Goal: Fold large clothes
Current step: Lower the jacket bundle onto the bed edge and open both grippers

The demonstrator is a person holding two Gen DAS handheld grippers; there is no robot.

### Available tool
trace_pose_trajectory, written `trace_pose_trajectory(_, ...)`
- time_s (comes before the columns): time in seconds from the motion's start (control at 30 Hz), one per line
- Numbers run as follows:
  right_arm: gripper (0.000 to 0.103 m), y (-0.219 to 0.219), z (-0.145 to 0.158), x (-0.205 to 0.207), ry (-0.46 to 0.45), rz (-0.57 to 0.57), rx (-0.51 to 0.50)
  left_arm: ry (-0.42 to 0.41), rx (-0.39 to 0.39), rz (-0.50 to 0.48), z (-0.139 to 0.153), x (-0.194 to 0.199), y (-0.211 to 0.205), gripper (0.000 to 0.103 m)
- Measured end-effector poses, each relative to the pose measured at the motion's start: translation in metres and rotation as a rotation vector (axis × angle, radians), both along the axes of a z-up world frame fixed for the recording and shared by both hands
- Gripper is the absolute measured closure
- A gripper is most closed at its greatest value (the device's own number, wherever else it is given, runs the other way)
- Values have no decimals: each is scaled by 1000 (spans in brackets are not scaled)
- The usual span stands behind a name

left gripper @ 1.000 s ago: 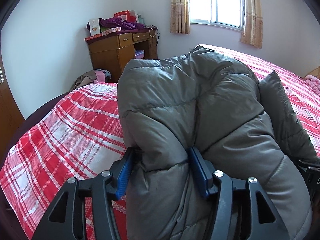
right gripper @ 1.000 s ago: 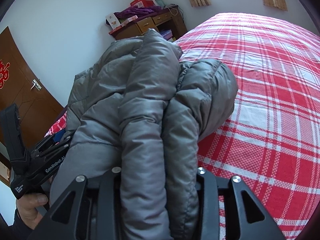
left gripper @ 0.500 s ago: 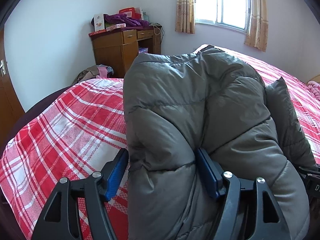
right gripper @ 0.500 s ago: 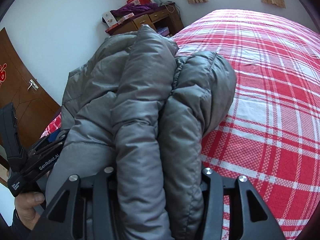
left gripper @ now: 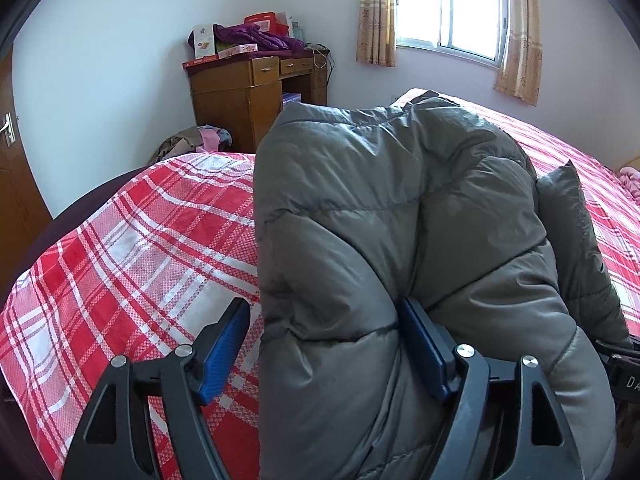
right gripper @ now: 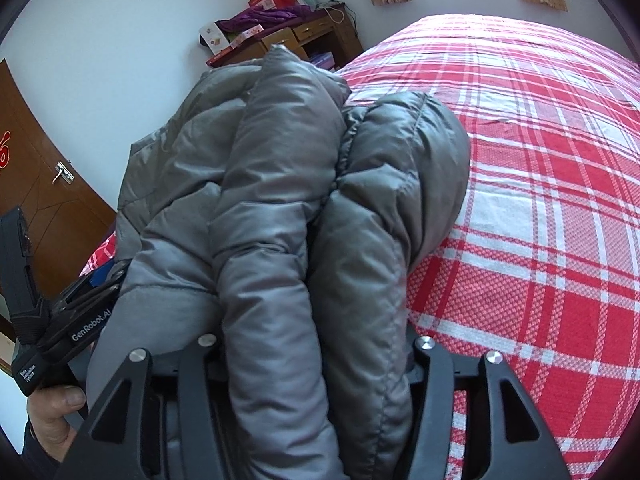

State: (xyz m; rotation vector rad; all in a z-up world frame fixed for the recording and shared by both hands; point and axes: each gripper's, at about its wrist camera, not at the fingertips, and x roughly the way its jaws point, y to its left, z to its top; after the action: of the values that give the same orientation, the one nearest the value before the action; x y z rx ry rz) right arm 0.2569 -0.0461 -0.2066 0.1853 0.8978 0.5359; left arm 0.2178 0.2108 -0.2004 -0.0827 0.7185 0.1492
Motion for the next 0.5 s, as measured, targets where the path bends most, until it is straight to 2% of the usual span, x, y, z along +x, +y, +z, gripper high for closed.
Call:
trace_pose_trajectory(0.2,43,3,13,-8,-38,-23,-61,-4,10,16,23,-19,2,25)
trace_pose_trajectory(0.3,40,5,29,-19,-68,-32,-85,-65,6,22,53,-45,4,25)
trace_pose_trajectory(0.37,30,3,42,-30,-98,-37,-95,-94,18,29,70,-60,3,25)
trace_pose_trajectory(0.5,29,-4,78,-65,-186,-64,-108,-173,20,29,107,-98,2,25)
